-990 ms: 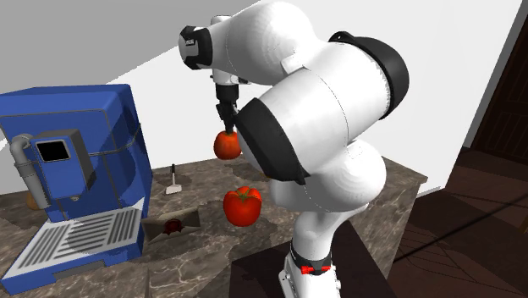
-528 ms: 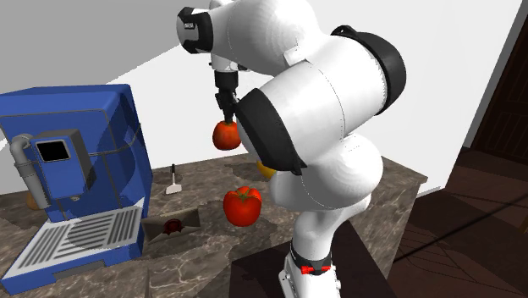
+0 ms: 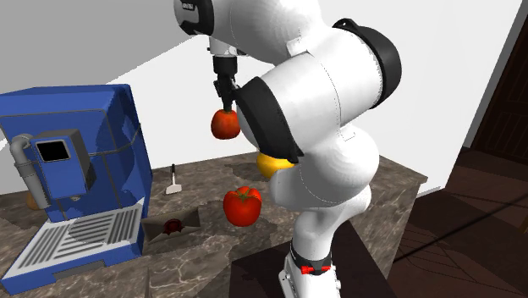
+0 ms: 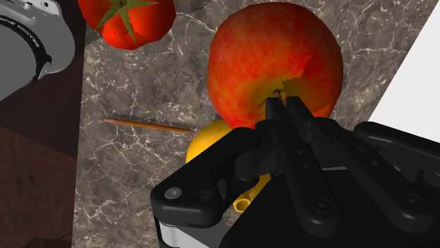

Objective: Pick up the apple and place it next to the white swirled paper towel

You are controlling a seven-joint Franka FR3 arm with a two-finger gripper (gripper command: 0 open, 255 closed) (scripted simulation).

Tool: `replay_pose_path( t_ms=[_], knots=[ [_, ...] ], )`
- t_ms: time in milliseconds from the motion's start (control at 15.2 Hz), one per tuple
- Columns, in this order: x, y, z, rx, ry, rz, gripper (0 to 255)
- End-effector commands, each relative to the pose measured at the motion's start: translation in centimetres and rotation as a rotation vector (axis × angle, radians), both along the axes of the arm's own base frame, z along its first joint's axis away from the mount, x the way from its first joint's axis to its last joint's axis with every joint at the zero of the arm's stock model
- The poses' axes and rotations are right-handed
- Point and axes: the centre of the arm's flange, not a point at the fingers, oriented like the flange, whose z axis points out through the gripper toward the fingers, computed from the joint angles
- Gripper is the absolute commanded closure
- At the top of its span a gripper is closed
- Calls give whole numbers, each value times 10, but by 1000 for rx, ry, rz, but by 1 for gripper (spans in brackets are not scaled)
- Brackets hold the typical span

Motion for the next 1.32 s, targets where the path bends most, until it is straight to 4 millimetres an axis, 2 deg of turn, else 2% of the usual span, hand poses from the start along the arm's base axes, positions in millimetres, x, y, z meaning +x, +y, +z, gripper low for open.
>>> replay_pose_path(
  t_ms=[0,198,1254],
  knots=[
    [-1,0,10,0,0,0,255],
    [-1,0,25,0,0,0,255],
    [122,-172,25,0,0,0,255]
  ],
)
